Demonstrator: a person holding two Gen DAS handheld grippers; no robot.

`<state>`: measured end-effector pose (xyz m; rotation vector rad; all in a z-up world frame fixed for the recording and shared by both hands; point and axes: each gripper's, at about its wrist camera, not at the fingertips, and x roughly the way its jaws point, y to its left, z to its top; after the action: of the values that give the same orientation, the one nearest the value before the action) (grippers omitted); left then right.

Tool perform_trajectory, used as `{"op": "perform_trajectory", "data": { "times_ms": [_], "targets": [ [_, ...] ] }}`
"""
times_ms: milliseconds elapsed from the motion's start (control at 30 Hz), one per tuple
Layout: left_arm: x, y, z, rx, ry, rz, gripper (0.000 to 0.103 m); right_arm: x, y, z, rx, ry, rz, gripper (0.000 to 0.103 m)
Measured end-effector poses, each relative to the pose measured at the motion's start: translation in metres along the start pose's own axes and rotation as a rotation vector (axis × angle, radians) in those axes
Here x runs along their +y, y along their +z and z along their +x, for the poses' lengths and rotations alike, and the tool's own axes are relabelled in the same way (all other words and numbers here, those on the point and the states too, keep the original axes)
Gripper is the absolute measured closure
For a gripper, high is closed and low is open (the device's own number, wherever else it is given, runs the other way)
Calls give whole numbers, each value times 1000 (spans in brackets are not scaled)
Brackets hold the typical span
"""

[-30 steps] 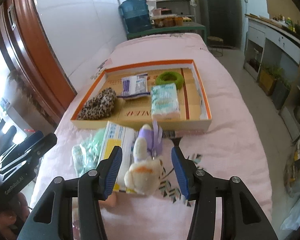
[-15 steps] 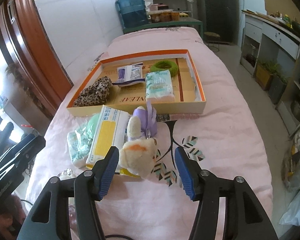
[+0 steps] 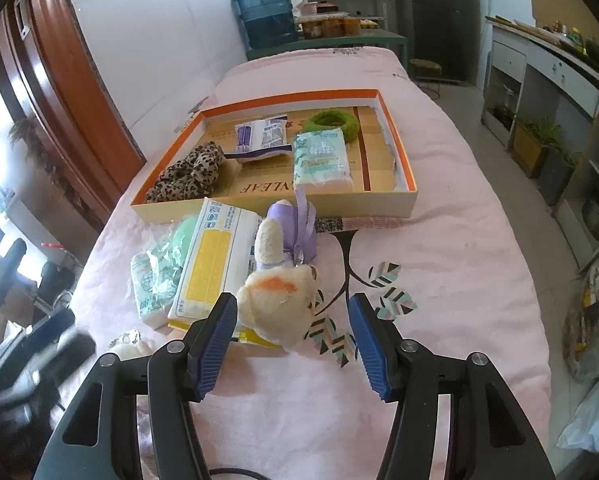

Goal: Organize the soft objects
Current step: 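Grasp the cream teddy bear with the left tool while the right tool grasps the white bunny plush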

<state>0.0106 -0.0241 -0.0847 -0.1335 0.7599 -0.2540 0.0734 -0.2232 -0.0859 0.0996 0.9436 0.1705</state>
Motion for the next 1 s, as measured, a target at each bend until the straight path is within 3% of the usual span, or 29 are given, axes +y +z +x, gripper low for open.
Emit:
{"op": "perform_trajectory", "data": {
  "times_ms": [267,667,933,1000],
  "targets": [
    [-12,-19,9,63,-36,-17,44,4,-3,1,2,8,-17,43],
    [3,-33,36,154,-61,-115,42,-2,0,8,9,19,2,43],
    [-4,-34,42,169,-58,-89,42,3,10,26,21,27,2,43],
    [-4,-34,43,166,-64,-93,47,3,12,31,24,31,6,43]
  ]
}}
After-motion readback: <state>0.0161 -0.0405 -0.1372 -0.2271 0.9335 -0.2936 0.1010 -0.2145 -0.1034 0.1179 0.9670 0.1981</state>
